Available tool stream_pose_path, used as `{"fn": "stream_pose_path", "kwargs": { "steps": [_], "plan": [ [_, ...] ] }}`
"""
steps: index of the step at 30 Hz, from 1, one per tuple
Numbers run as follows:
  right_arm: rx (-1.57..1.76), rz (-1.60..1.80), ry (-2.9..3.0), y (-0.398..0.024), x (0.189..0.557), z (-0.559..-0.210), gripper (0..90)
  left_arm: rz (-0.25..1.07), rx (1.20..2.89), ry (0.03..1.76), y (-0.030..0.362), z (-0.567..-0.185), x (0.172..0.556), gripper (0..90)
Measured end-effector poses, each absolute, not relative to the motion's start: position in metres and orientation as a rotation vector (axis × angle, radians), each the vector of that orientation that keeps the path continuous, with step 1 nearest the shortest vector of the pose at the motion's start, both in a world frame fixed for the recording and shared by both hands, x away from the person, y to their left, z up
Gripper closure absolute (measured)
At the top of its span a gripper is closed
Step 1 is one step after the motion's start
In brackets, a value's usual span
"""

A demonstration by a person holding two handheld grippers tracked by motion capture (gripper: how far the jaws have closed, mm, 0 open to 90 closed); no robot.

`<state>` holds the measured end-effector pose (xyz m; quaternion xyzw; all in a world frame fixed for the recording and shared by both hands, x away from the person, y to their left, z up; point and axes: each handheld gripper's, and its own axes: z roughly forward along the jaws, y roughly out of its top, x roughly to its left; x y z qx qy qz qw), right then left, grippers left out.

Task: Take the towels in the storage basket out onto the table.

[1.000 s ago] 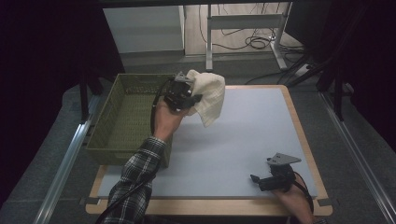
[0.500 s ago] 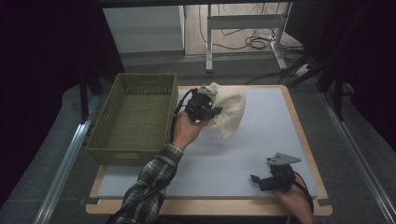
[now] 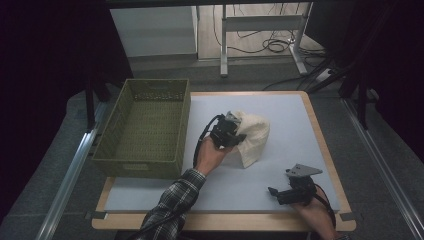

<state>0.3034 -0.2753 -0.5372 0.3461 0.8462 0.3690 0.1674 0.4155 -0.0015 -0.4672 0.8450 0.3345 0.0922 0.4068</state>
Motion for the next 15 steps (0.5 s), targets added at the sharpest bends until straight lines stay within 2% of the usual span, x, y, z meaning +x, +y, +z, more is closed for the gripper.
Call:
{"fn": "stream_pose_path", "kwargs": {
  "steps": [8, 12, 15],
  "plan": [
    [0.984, 1.049, 2.407, -0.275, 0.303, -0.537, 3.5, 0.235, 2.169, 0.862, -0.013, -0.502, 0.417, 73.5],
    [0.984, 1.047, 2.409, -0.275, 0.303, -0.537, 3.5, 0.223, 2.163, 0.864, -0.014, -0.515, 0.417, 56.3],
    [0.983, 1.047, 2.409, -0.275, 0.303, -0.537, 3.5, 0.223, 2.138, 0.844, -0.012, -0.514, 0.414, 39.2]
  ]
}}
